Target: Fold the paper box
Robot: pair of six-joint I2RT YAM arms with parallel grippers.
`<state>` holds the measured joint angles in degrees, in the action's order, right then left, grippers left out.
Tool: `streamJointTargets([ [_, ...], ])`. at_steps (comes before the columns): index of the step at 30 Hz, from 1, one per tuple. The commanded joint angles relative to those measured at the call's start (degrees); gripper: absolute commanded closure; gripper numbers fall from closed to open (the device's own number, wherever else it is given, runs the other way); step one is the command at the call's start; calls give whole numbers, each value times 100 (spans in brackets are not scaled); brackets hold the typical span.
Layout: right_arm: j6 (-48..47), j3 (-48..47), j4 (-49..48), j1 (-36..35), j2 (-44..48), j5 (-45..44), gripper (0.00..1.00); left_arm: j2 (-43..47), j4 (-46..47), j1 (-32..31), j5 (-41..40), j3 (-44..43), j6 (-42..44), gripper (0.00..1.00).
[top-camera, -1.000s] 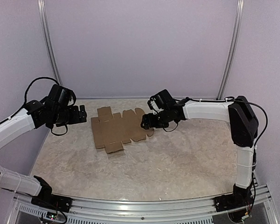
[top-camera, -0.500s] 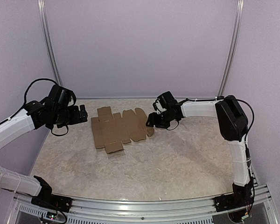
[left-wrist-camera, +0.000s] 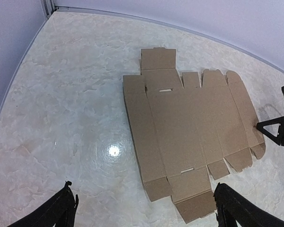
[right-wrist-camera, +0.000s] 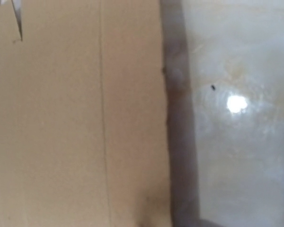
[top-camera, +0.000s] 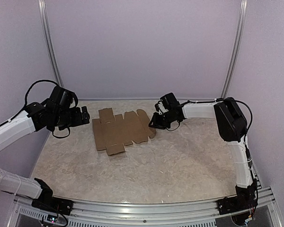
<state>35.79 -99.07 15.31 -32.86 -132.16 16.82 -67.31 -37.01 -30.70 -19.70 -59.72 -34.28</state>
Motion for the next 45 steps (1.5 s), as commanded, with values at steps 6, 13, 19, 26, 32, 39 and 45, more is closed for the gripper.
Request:
streamJointTargets([
  [6, 186, 112, -292, 52, -88, 196, 85, -10, -105, -50, -32, -66, -53, 1],
  [13, 252, 384, -380, 46, 77, 185, 100, -6, -89, -50, -42, -58, -26, 1],
  [19, 886, 1427, -1000, 44, 794, -109, 100, 34, 6, -59, -21, -13, 8, 1],
  [26, 2210, 3573, -1924, -229, 2283, -1207, 100, -3, 167, -68, 71, 19, 125, 1],
  [32, 3093, 4880, -2079, -704, 3356, -2331, 100, 22, 398, -94, 267, 136, 227, 1],
  [39, 3933, 5648, -1884, -1698, 4021, -3639, 100, 167, 652, -137, 519, 504, 301, 1],
  [45, 4249, 5516, -1253, -2720, 4058, -4573, 83, 537, 800, -173, 446, 929, 229, 1],
])
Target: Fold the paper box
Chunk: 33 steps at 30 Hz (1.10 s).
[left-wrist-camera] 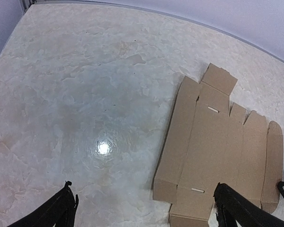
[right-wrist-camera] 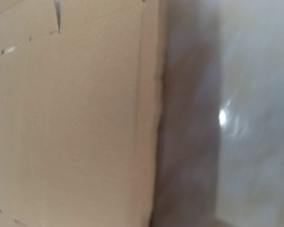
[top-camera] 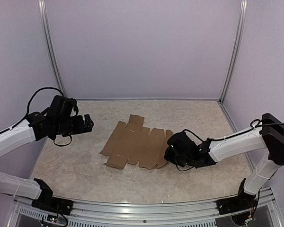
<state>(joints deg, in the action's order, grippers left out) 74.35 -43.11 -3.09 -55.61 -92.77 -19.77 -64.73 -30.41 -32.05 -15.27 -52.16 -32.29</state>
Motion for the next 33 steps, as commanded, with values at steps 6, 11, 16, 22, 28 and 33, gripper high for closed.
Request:
streamJointTargets([
  [6, -109, -289, 1245, -558, 530, -1424, 50, 583, 23, -38, -230, 202, 58, 1],
  [11, -1585, -959, 1770, -438, 603, -1589, 38, 693, -89, -38, -401, 198, 7, 1],
  [16, -3290, -1437, 1555, 40, 553, -791, 26, 824, -171, -38, -624, 184, -37, 1],
  [22, -4776, -2325, 1708, 748, 7, 616, 10, 844, -406, -29, -892, 39, 45, 1],
  [28, -5787, -3745, 2407, 1322, -1054, 1846, 1, 816, -451, 89, -834, -82, 82, 1],
  [33, -6364, -5021, 2927, 1743, -2005, 3062, 0, 938, -473, 293, -555, -86, 65, 1],
])
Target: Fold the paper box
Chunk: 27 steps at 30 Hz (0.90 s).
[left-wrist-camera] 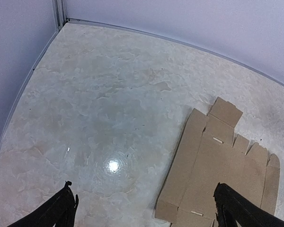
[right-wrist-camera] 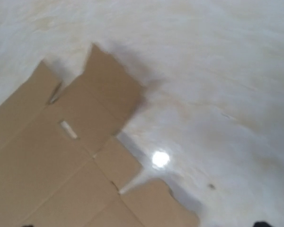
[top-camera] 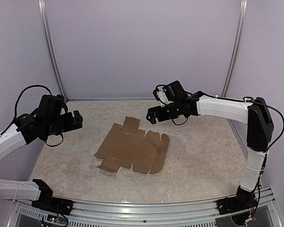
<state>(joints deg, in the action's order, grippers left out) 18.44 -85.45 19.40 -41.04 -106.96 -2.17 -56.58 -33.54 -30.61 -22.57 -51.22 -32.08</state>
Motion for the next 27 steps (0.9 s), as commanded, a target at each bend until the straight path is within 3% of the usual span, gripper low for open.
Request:
streamJointTargets([
  [1, -821, -1055, 788, 368, -803, 1574, 0, 165, -180, 197, 228, -178, 43, 1],
  [5, -970, -2147, 1261, 665, -1709, 2419, 0, 246, -288, 372, 380, -171, 4, 1],
  [13, -865, -3835, 1642, 964, -3018, 3103, 0, 310, -358, 494, 414, -247, -44, 1],
  [27, 924, -4479, -439, 1084, -4381, 4459, 9, 53, -267, 556, 549, -361, -117, 1],
])
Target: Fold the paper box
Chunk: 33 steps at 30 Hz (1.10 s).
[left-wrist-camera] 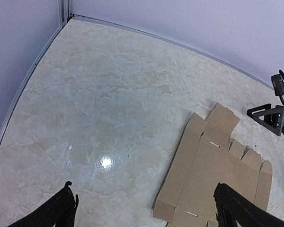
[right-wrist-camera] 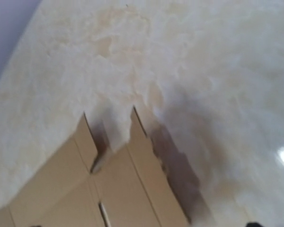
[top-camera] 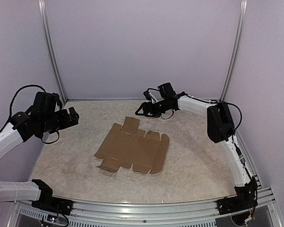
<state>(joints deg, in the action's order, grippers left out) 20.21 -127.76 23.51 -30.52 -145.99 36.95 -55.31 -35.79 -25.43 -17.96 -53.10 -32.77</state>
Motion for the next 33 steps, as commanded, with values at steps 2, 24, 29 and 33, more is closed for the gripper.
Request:
streamJointTargets([
  [2, 1013, -329, -1152, 35, -666, 669, 11, -93, -50, 38, 99, -182, -53, 1],
  [24, 1243, -855, -1343, -205, -1469, 1055, 52, -194, -43, 38, 152, -140, -75, 1],
  [29, 1012, -838, -1091, -265, -1448, 955, 59, -159, -70, 38, 143, -130, -88, 1],
  [33, 885, -665, -1030, -287, -1317, 915, 74, -124, -73, 38, 143, -126, -96, 1],
])
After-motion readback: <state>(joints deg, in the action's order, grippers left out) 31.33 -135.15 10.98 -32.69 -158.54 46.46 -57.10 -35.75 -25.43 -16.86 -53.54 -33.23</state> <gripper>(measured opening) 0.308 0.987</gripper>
